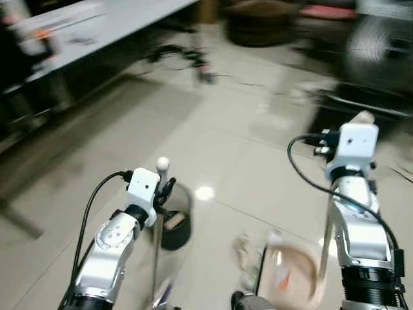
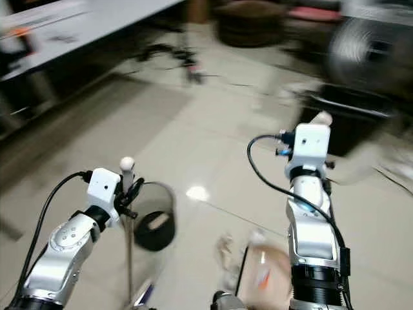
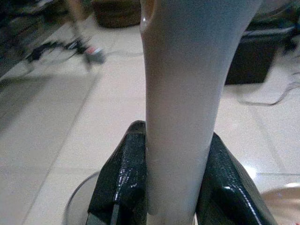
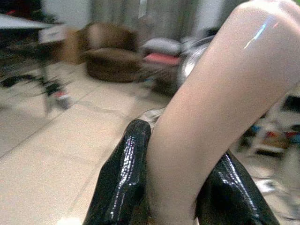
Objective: Sweep floor
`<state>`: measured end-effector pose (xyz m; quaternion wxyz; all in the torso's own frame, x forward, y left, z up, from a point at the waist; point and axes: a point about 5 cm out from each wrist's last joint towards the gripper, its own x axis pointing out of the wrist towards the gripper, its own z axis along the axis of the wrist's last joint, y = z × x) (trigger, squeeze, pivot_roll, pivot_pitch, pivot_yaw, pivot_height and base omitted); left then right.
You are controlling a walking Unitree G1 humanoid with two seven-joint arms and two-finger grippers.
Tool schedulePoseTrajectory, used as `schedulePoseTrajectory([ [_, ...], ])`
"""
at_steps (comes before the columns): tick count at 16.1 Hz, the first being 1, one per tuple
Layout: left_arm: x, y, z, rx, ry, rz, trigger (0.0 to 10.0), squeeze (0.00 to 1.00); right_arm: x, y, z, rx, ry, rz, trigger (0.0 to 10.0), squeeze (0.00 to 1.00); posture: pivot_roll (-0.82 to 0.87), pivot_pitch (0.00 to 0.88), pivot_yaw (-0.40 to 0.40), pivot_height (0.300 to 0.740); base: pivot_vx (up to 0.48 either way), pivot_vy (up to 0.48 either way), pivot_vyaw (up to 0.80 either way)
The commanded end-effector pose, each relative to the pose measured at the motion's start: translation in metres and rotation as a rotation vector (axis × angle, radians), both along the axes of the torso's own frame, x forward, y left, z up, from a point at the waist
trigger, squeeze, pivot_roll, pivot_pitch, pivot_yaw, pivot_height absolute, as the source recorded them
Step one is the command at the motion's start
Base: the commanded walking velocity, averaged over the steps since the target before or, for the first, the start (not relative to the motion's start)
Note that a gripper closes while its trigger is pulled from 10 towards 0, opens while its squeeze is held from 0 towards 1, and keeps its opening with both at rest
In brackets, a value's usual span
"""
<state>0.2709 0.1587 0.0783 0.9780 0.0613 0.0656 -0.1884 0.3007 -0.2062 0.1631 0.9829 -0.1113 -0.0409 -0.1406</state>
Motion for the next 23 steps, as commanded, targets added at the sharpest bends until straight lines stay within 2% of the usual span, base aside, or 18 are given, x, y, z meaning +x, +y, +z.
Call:
schedulePoseTrajectory([
  [1,0.006,0.002,0.010,-0.019,-0.093,0.036,10.0,0.00,-0.002,0.002,0.017,-0.051,-0.050,0.000,10.0,0.00,-0.14,0.000,0.041,0.740,0.000,0.000,-0.80],
  [4,0.007,0.006,0.006,-0.013,-0.094,0.082,10.0,0.00,-0.002,0.006,0.019,-0.055,-0.045,0.003,10.0,0.00,-0.13,0.000,0.031,0.740,0.000,0.000,-0.80],
  [7,0.010,0.018,0.010,-0.022,-0.121,0.199,10.0,0.00,0.003,0.012,0.018,0.035,-0.026,0.014,10.0,0.00,-0.10,0.020,0.011,0.740,0.000,0.000,-0.80],
  [9,0.012,0.025,0.014,-0.028,-0.133,0.230,10.0,0.00,0.001,0.018,0.012,0.088,-0.001,0.023,10.0,0.00,-0.10,0.026,0.012,0.740,0.000,0.000,-0.80],
  [14,0.027,0.011,0.029,-0.095,-0.138,0.200,10.0,0.00,0.004,0.025,0.013,0.103,-0.004,0.068,10.0,0.00,-0.11,0.026,0.026,0.740,0.000,0.000,-0.80],
  [16,0.029,0.013,0.030,-0.117,-0.139,0.225,10.0,0.00,0.004,0.025,0.014,0.087,-0.011,0.075,10.0,0.00,-0.11,0.028,0.027,0.740,0.000,0.000,-0.80],
  [17,0.031,0.017,0.030,-0.126,-0.135,0.256,10.0,0.00,0.006,0.028,0.015,0.046,-0.012,0.105,10.0,0.00,-0.11,0.031,0.026,0.740,0.000,-0.461,0.00],
  [23,0.034,0.011,0.039,-0.040,-0.183,0.228,10.0,0.00,0.008,0.037,0.015,0.048,-0.014,0.163,10.0,0.00,-0.11,0.036,0.033,0.740,0.000,-0.477,0.13],
])
